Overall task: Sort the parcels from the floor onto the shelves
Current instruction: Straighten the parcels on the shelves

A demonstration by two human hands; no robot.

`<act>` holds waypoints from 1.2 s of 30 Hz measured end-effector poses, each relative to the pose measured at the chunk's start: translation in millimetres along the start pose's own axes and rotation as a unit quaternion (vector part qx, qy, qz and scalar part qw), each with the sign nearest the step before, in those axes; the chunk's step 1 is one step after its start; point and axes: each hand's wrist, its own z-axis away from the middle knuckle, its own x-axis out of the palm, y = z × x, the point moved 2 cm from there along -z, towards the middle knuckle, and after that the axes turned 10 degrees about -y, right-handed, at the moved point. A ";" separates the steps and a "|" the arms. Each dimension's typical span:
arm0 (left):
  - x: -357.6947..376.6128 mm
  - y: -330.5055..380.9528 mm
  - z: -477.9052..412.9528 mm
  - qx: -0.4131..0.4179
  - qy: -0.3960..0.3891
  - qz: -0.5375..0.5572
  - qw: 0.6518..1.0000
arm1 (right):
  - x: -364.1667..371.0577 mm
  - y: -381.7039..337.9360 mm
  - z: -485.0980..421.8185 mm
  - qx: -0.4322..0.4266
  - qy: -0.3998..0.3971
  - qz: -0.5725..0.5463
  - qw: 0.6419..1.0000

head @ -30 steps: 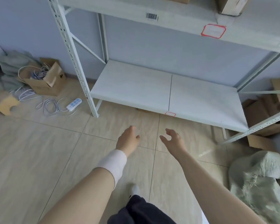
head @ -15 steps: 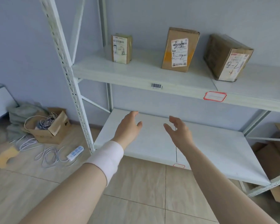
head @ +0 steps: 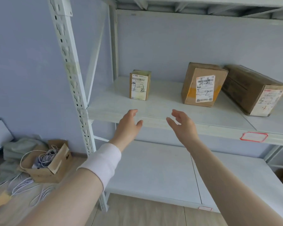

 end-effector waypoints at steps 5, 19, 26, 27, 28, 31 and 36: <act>-18.5 -23.5 -62.9 -0.009 0.018 0.025 0.999 | 18.8 -2.3 -61.6 0.007 -0.008 -0.030 0.999; -33.2 -63.3 -224.2 -0.049 -0.070 0.119 0.989 | 64.2 12.6 -225.8 0.015 -0.056 -0.075 0.995; -31.9 -70.3 -265.5 0.026 -0.124 0.134 0.983 | 75.6 19.3 -253.8 0.030 -0.065 -0.103 0.992; -30.8 -70.7 -269.2 0.036 -0.125 0.134 0.982 | 77.0 20.6 -256.2 0.030 -0.062 -0.114 0.991; -29.1 -71.7 -273.1 0.045 -0.124 0.138 0.982 | 77.9 21.2 -258.0 0.031 -0.059 -0.122 0.990; -25.6 -69.8 -281.9 0.062 -0.114 0.142 0.981 | 80.2 25.9 -267.2 0.026 -0.058 -0.161 0.985; -18.4 -63.3 -298.0 0.076 -0.102 0.148 0.981 | 76.4 26.3 -280.4 0.021 -0.069 -0.199 0.977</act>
